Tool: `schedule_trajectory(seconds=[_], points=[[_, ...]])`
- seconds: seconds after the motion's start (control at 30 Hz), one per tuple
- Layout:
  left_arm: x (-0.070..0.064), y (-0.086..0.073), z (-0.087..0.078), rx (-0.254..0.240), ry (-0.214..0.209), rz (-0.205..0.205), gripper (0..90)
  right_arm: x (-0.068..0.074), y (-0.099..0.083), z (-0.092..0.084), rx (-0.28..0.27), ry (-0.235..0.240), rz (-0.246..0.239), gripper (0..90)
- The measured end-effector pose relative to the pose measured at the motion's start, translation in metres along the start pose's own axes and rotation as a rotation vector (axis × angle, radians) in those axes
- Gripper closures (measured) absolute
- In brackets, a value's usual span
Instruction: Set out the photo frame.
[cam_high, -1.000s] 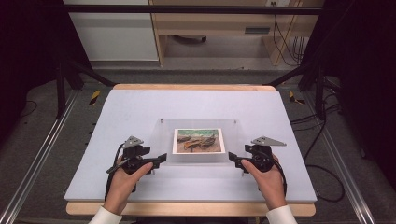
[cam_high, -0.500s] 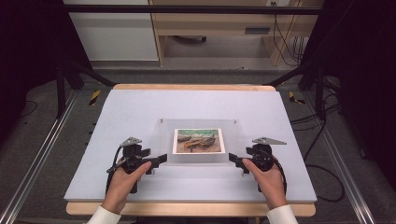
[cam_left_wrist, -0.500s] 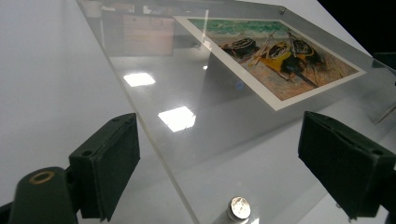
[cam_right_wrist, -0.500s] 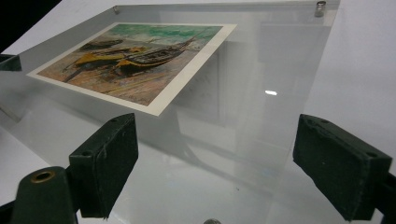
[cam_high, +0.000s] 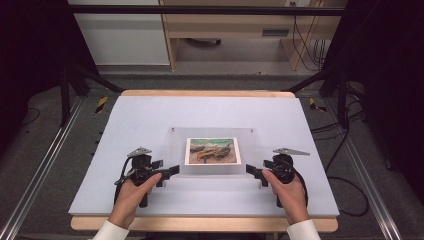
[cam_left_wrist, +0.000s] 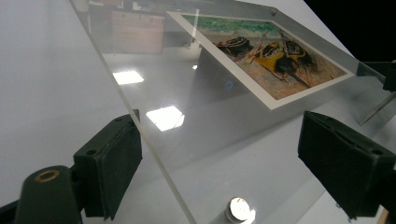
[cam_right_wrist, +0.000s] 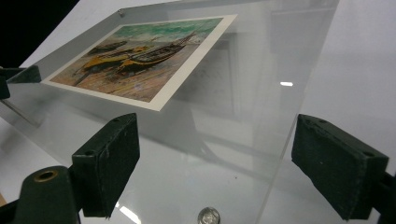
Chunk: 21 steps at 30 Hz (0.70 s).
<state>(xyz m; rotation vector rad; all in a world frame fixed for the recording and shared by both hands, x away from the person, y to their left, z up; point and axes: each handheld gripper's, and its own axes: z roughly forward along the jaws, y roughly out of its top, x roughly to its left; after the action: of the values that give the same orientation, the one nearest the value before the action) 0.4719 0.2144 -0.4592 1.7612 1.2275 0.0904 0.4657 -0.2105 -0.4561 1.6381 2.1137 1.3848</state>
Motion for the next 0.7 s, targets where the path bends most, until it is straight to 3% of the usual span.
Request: schedule_trajectory(seconds=[0.7], points=[[0.0016, 0.0000, -0.0002, -0.002, -0.010, 0.009, 13.5, -0.0024, -0.0024, 0.0030, 0.004, 0.050, 0.052, 17.5]])
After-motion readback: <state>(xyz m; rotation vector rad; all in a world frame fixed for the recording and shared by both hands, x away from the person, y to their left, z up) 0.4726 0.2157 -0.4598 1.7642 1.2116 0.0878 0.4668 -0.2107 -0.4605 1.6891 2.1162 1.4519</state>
